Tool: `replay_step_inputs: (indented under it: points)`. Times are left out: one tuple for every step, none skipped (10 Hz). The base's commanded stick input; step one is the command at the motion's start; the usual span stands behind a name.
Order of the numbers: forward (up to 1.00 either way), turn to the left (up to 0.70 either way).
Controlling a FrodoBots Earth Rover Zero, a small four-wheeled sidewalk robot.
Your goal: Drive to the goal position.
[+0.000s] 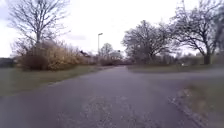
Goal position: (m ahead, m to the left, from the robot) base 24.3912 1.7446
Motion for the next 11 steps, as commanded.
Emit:
replay_step_inputs:
  points:
    - [1.0, 0.0]
    - [1.0, 0.0]
    - [1.0, 0.0]
    - [1.0, 0.0]
    - [1.0, 0.0]
    - [1.0, 0.0]
    - [1.0, 0.0]
    - [1.0, 0.0]
    - [1.0, 0.0]
    - [1.0, 0.0]
    - [1.0, 0.0]
